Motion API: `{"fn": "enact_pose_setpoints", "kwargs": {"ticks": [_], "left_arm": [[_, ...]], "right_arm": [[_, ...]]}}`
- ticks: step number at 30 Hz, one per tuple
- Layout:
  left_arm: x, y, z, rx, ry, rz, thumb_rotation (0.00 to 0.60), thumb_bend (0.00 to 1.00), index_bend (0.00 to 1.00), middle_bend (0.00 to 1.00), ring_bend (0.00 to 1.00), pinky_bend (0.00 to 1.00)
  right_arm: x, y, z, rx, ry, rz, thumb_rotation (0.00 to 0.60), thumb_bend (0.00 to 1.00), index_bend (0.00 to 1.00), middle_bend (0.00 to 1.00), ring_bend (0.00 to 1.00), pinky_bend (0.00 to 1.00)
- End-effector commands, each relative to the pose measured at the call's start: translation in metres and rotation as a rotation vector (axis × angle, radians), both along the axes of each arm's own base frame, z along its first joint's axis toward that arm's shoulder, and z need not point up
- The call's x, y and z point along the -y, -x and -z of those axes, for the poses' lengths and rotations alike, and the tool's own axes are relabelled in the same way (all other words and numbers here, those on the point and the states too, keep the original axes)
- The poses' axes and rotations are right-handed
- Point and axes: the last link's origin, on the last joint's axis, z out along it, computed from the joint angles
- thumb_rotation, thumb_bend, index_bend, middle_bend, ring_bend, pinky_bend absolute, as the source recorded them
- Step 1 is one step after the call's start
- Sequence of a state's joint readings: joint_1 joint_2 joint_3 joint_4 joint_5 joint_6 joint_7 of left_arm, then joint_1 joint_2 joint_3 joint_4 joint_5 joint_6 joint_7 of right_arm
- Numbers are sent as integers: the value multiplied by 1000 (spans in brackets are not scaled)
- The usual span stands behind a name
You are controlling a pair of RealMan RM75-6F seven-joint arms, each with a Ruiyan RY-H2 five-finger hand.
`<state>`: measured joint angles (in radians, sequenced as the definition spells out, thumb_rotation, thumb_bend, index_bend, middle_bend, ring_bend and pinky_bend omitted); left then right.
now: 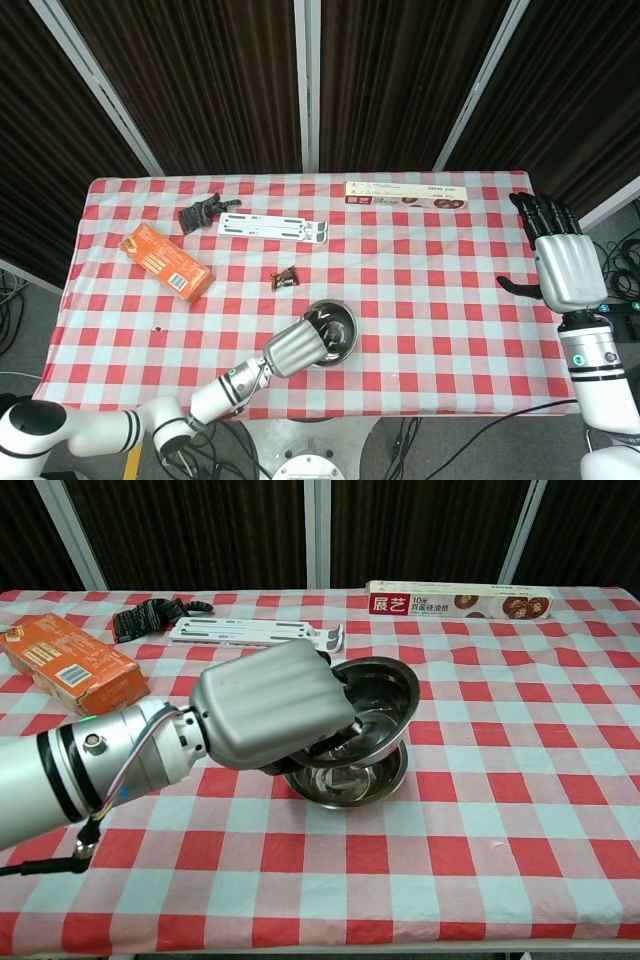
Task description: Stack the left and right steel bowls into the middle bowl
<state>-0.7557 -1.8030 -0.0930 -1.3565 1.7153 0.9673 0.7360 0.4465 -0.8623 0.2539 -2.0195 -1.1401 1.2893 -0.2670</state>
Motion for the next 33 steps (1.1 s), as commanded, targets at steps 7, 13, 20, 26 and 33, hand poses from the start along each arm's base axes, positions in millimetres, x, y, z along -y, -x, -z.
{"fn": "enact_pose_setpoints", "kwargs": {"ticks": [7,13,20,26,33], "left_arm": [[-4,12,-8,-18,46,-14,600,176,370,478,367,419],[-15,19,-44,9,-48,-40,600,158,359,472,364,418],[-16,85,-127,159,-164,-406,600,157,375,451,365,426],[16,163,-175,401,-321,-688,600,135,370,396,294,383],[60,220,-188,447,-420,-867,600,126,362,378,264,343]], "right_arm": [[2,2,2,0,-10,-1,600,0,1,80,0,77],[0,-1,4,-2,-17,-8,600,0,1,81,0,78],[-14,10,21,-44,-77,-6,600,0,1,88,0,78],[-58,57,49,-146,-194,14,600,0,1,71,0,70],[-107,91,71,-118,-171,2,600,0,0,21,0,54]]}}
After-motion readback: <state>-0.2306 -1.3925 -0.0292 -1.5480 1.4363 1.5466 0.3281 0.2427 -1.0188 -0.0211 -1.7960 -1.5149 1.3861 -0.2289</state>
